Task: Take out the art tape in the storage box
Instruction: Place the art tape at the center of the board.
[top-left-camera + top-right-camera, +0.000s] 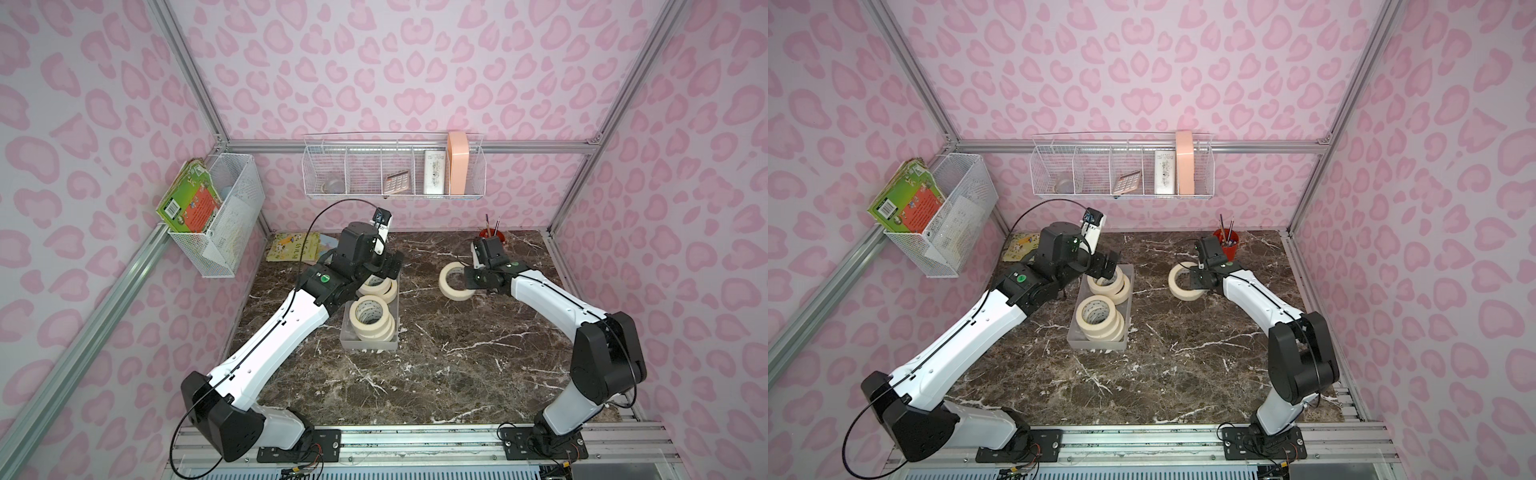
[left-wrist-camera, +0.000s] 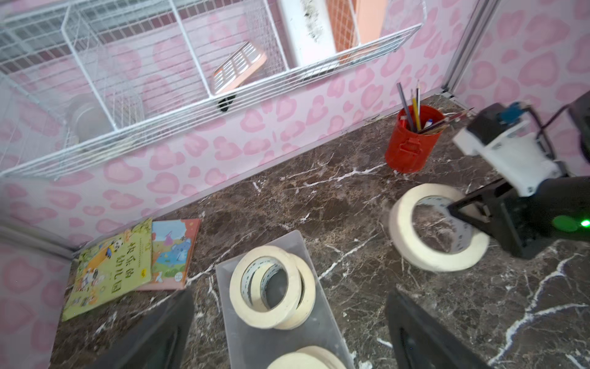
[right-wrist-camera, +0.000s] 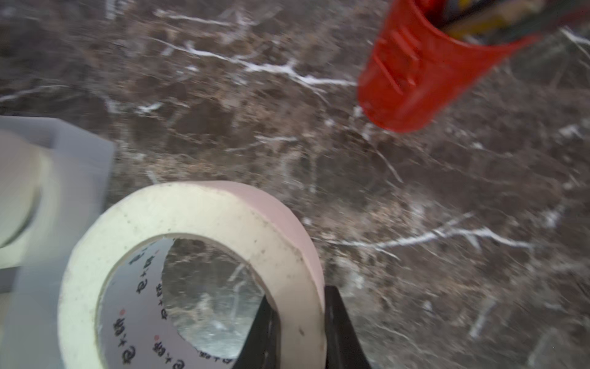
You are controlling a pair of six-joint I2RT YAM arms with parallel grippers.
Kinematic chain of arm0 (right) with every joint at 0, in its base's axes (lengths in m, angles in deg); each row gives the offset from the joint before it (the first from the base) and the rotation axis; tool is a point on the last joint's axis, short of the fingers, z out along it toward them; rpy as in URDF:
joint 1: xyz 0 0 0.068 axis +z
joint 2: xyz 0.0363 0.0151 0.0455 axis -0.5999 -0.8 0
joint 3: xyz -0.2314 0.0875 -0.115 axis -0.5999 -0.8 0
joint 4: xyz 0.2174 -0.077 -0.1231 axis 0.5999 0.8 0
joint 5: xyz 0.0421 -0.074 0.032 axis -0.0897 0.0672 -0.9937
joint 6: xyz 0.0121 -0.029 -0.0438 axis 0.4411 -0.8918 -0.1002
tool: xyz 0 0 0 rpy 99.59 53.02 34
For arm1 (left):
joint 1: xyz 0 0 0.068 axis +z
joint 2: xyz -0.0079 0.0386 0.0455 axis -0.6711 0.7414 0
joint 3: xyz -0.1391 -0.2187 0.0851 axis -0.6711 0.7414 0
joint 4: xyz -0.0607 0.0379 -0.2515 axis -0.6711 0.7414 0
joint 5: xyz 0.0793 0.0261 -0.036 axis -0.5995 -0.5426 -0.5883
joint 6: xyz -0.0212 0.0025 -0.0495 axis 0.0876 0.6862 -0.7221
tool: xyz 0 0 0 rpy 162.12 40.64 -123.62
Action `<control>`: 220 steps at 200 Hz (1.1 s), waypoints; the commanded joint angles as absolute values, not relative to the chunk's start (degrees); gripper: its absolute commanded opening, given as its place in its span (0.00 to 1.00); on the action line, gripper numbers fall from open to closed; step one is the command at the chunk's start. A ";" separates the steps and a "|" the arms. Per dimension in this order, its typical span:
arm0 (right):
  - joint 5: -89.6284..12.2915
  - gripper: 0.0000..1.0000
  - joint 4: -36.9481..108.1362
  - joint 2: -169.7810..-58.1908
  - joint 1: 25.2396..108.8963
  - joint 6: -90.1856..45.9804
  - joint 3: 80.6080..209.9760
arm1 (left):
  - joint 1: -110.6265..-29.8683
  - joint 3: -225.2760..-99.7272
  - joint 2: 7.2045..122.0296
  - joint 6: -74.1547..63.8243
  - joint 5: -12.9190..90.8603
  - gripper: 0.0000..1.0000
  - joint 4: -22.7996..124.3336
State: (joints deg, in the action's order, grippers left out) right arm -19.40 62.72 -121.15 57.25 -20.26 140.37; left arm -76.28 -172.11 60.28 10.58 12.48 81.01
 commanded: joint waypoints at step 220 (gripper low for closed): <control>-13.86 0.77 60.70 -122.26 40.32 -25.87 137.31 | -66.43 -152.78 61.90 -1.44 16.21 0.83 96.63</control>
State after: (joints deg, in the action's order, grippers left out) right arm -17.33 57.84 -126.26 35.54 -25.75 139.13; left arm -66.49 -152.49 60.58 -1.27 18.75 95.61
